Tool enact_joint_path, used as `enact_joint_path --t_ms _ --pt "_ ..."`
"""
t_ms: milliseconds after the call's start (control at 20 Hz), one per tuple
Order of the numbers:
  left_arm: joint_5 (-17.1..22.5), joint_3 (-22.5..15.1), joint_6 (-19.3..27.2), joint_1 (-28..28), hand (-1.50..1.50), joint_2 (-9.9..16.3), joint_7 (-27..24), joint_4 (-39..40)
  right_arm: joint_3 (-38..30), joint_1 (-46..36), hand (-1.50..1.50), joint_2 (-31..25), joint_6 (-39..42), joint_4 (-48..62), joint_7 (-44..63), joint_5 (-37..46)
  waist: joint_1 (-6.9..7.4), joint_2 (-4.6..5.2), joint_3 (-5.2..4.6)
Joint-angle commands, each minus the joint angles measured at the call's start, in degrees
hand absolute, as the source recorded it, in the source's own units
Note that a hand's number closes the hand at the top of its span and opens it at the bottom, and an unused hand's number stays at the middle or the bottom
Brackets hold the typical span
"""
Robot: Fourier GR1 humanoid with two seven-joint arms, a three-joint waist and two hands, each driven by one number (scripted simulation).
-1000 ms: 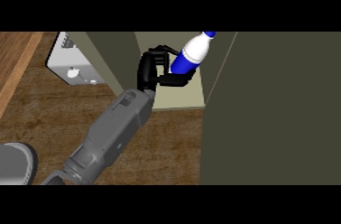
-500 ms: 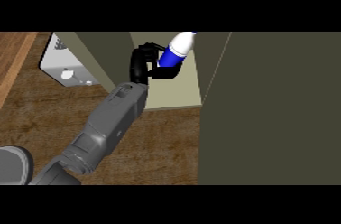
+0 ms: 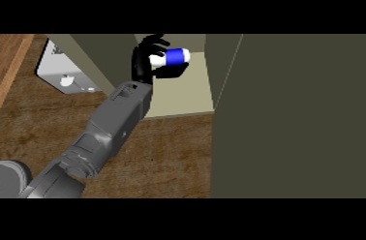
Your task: Pick up the bottled water, place it into the cabinet and close the cabinet
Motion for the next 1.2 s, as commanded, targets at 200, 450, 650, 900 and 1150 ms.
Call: enact_joint_path --t_ms 200,450,650,900,1150 --pt "-1.8 -0.2 4.4 -4.2 -1.50 0.8 -1.2 3.9 -0.8 1.6 -1.50 -1.5 2.2 -2.4 0.6 -4.6 -1.13 0.28 0.00" --pt "-1.6 0.3 -3.9 -3.2 -1.50 2.0 -3.5 2.8 0.3 3.8 -1.50 -1.5 3.4 -3.6 0.2 -4.8 -1.29 0.32 -0.09" --pt "1.8 4.1 -8.3 -3.7 -1.50 -0.7 -8.3 -1.7 1.5 2.4 -1.50 -0.7 2.1 -3.5 1.5 -4.0 0.05 0.03 -0.13" --pt "2.5 5.5 -14.1 -3.2 -1.50 -1.8 -11.8 -2.9 1.8 3.2 -1.50 -0.6 1.7 -5.5 2.8 -4.9 1.88 -0.75 -0.04" --pt "2.7 5.1 -15.3 -1.8 -1.50 -2.4 -11.4 -4.7 0.8 3.2 -1.50 -0.7 1.0 -6.0 4.4 -6.6 2.94 -1.49 0.03"
